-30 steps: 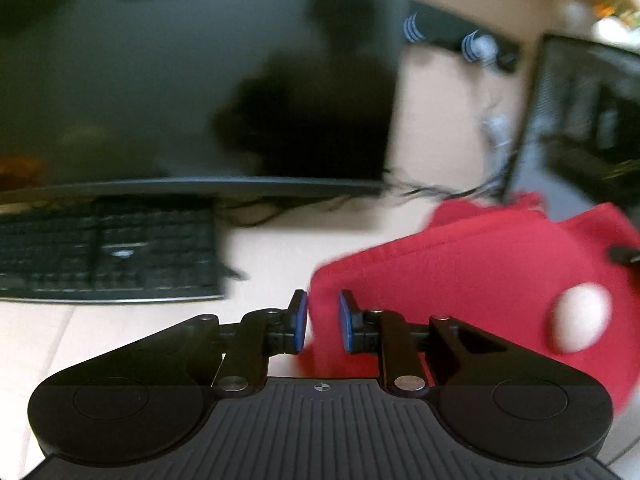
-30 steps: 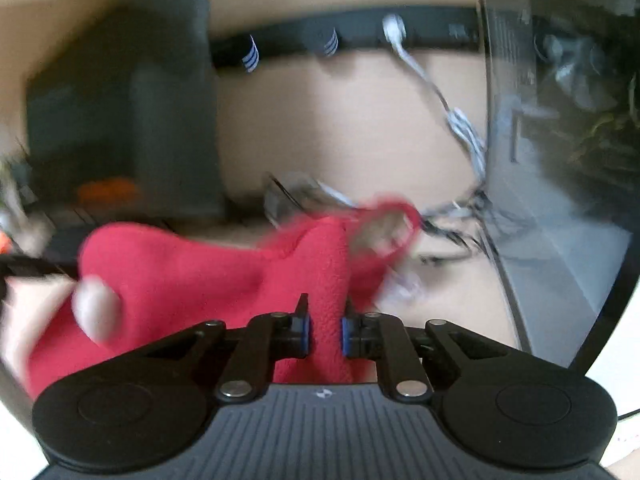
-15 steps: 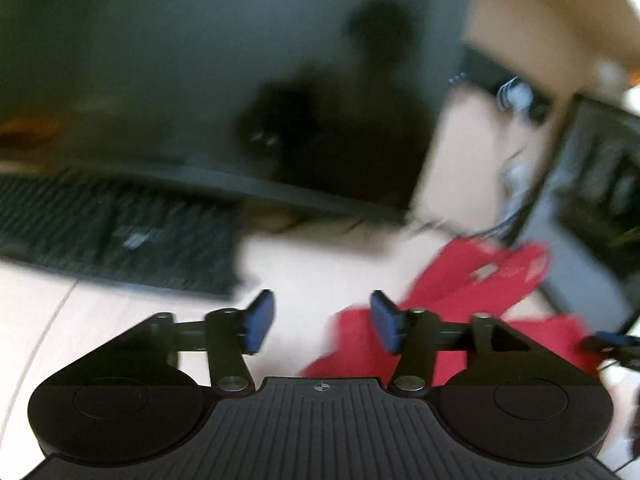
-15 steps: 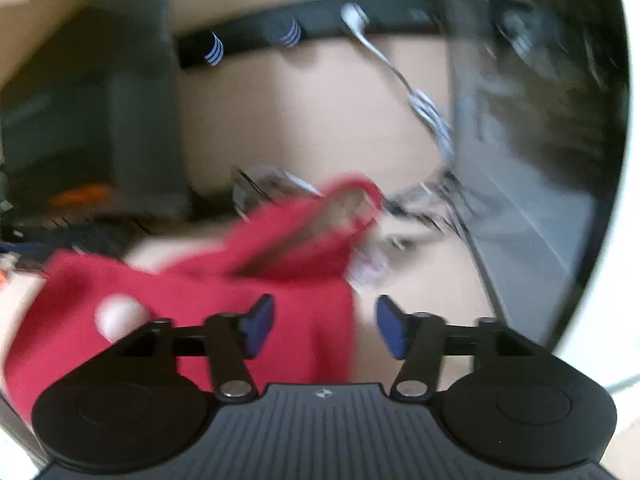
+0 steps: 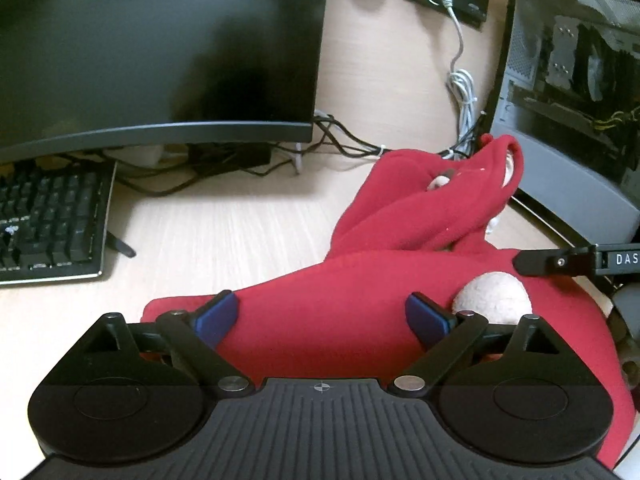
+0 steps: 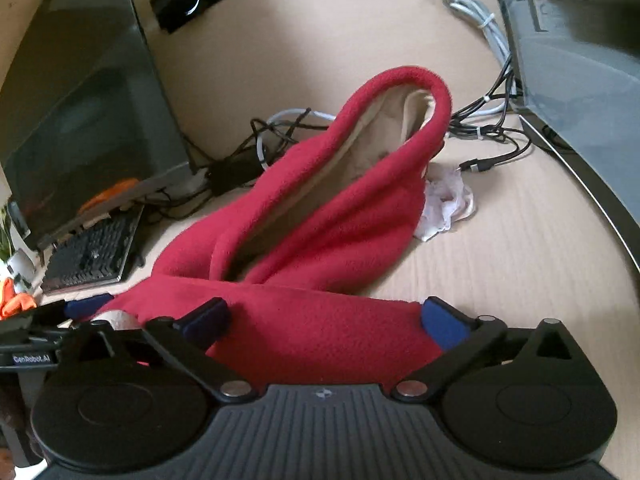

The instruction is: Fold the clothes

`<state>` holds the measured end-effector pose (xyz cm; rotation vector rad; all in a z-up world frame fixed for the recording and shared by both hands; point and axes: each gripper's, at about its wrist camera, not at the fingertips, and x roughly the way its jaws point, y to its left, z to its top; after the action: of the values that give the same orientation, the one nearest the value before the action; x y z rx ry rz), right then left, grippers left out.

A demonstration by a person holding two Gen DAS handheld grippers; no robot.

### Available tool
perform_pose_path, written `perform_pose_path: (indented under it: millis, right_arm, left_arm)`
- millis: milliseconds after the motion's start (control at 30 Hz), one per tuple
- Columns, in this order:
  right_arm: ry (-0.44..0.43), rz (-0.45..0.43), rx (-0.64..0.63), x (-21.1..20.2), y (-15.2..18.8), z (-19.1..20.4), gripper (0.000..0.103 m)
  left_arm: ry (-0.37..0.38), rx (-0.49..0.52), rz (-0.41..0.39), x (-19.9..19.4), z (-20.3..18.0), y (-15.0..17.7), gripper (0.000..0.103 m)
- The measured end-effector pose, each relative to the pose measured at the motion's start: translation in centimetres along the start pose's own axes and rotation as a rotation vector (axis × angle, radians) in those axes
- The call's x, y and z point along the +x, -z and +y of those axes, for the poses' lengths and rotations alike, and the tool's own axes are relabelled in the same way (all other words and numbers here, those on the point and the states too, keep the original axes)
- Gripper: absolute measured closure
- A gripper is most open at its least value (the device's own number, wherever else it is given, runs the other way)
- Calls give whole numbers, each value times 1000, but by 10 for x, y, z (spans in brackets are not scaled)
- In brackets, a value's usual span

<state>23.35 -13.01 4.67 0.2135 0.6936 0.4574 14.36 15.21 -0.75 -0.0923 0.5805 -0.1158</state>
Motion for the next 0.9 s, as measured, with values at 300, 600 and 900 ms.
perform_pose_path:
  millis: [300,600,900]
  right_arm:
    - [0,39,-18,6,1,-1,0]
    - [2,88,-61,31,-29,-15,0]
    - [-57,-121,124,1,-119,-16,7]
  left_arm:
    - [14,-19,6,3,-2,2,6]
    - [-8,-37,16,31,-7,-13,4]
    - [20,-26,3,36,-5,-16,4]
